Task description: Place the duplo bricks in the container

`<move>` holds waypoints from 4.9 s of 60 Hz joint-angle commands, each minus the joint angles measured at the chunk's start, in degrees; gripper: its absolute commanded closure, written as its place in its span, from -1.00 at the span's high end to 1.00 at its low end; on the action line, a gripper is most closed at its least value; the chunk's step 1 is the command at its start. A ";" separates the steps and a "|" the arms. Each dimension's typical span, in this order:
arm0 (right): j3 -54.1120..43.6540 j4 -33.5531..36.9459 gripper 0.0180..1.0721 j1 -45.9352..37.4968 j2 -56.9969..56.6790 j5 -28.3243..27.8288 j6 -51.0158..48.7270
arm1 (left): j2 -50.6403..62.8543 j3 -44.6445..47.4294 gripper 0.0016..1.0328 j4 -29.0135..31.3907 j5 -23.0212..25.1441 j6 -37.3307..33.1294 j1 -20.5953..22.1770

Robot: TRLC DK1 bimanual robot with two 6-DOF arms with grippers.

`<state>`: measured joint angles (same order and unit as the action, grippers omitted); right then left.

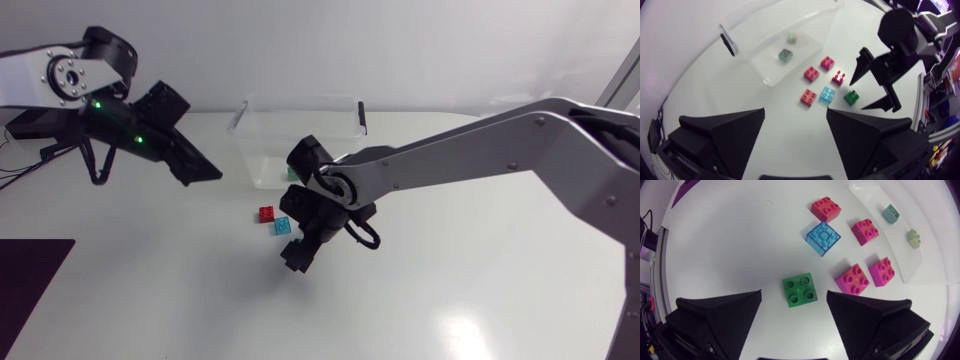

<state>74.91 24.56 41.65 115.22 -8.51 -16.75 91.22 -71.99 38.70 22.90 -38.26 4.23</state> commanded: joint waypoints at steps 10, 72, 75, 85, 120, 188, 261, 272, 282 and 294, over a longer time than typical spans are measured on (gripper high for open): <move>5.42 6.47 0.40 0.19 4.31 1.04 -1.97 | 3.88 4.22 0.66 0.06 0.40 -8.41 1.84; -2.49 17.10 -0.67 0.71 -23.55 0.34 -0.30 | 27.17 -6.94 0.66 -7.85 -6.72 -21.77 11.59; -1.79 17.72 -0.67 0.63 -24.78 0.34 -0.30 | 27.52 -7.12 0.65 -8.11 -6.64 -22.56 11.68; 2.52 17.28 -0.67 -2.19 -26.36 -0.01 1.02 | 28.31 -7.29 0.07 -8.11 -6.28 -24.14 12.38; 15.52 1.55 -0.66 -12.20 -15.38 1.22 7.00 | 24.00 -2.11 -0.83 -7.85 -3.56 -25.99 10.71; 8.49 0.40 0.80 -13.26 -17.92 5.35 9.55 | 13.02 -16.61 -0.82 -29.21 0.57 13.83 6.93; 11.57 8.67 0.81 -3.94 4.66 5.96 23.26 | 13.11 -17.75 0.64 -34.30 -11.47 24.64 7.28; 13.85 9.90 0.75 -4.12 8.00 7.28 25.45 | 0.71 -2.98 0.64 -37.29 -8.22 21.12 6.93; 15.35 10.69 0.71 -4.29 9.59 7.46 26.25 | -7.81 8.00 0.64 -37.38 -3.12 15.67 6.14; 17.81 11.83 0.31 -4.56 11.26 7.99 26.86 | -11.94 17.14 0.64 -34.83 2.86 6.18 5.35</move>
<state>90.98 35.00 37.65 124.20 -1.19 8.01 80.34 -57.91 2.55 23.99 -27.09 10.28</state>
